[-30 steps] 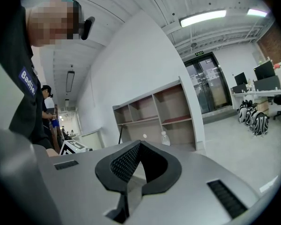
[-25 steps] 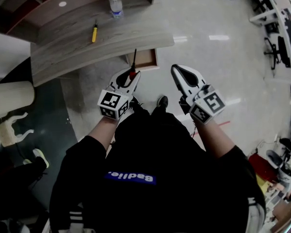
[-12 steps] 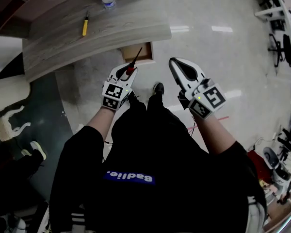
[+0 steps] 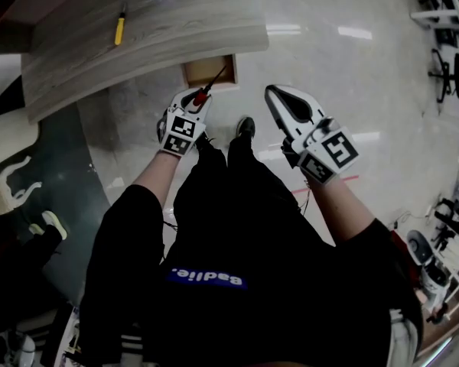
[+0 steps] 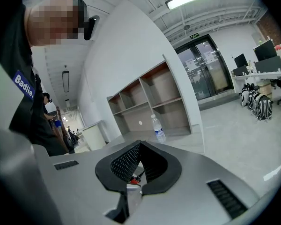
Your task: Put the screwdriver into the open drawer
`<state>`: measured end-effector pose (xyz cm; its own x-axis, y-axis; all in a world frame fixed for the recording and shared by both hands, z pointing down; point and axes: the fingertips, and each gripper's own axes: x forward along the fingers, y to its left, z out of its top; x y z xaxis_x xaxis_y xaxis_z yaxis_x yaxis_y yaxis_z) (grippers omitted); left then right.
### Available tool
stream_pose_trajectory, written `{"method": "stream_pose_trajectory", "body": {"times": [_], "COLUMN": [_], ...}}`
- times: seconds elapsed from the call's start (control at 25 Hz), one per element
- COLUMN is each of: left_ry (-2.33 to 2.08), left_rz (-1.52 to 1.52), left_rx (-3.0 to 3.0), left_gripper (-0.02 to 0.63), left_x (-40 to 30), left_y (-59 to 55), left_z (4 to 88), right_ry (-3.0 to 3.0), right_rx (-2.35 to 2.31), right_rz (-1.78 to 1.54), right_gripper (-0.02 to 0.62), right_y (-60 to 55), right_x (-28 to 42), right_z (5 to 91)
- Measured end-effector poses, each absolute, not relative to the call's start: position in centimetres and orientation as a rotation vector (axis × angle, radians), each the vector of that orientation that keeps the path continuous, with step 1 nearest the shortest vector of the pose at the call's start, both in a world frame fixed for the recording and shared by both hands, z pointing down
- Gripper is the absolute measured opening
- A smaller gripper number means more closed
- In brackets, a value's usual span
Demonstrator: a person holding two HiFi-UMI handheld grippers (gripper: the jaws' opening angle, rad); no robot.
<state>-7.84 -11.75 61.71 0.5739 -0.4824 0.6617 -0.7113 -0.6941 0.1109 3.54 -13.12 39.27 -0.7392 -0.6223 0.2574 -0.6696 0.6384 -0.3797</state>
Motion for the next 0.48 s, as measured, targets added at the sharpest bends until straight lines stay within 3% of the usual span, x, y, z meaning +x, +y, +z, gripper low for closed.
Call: {"method": "stream_pose_trajectory", "body": {"times": [0.48], "left_ry": [-0.873], "left_rz": [1.21], "left_rx": [2.394], "left_gripper": [0.104], "left_x": [-8.7], "left_y": [-13.4], "left_z": [71.6], "right_ry": [-2.714], "right_rx": [1.046], "right_rz": [0.719], "right_gripper": [0.028], "right_y": [-12.9], "right_x": [4.5], "right_z": [42.7]}}
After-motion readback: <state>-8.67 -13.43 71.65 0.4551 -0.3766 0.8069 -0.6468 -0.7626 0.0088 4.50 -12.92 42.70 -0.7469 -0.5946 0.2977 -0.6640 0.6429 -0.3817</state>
